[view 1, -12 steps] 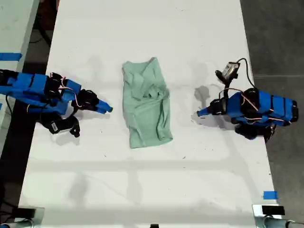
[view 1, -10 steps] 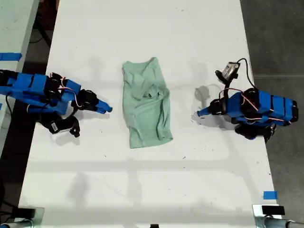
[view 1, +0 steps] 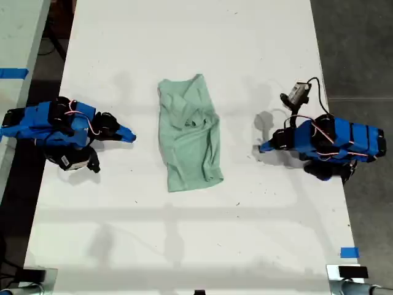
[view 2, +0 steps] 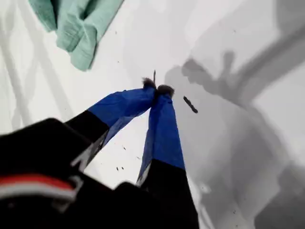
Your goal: Fold t shirt
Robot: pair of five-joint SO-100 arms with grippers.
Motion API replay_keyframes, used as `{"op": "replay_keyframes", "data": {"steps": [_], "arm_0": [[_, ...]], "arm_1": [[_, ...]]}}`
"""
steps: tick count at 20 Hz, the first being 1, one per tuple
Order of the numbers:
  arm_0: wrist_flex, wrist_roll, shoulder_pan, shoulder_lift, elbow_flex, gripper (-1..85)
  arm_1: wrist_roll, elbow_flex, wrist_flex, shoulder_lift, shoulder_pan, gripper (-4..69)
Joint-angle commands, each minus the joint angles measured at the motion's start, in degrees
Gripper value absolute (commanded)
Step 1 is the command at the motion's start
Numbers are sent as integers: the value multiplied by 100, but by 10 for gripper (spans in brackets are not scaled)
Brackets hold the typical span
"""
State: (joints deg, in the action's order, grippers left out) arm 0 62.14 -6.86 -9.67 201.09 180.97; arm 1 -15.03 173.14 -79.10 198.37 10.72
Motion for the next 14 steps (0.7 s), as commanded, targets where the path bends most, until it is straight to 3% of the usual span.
{"op": "replay_keyframes", "data": {"steps": [1,3,4,6,7,8,10,14], "arm_0": [[-211,-308,220,-1160,-958,-3],[-378,-642,659,-3867,-2593,3],[-70,-809,879,-5229,-3771,24],[1116,-1187,1187,-7392,-6170,81],[1696,-1362,1371,-8244,-7242,112],[2250,-1793,1538,-9009,-8297,175],[3182,-1652,1819,-10477,-10274,232],[3164,-958,1846,-11900,-11892,243]], "arm_1": [[396,-967,-141,-1204,-360,9],[501,-2909,-281,-3876,-554,6],[545,-4061,-519,-5282,-694,4],[633,-6240,-1160,-7409,-1011,25],[686,-7172,-1529,-8174,-1143,127],[721,-7893,-1723,-8692,-1266,170],[721,-8745,-1802,-9343,-1406,235],[633,-9439,-1485,-10283,-1424,272]]}}
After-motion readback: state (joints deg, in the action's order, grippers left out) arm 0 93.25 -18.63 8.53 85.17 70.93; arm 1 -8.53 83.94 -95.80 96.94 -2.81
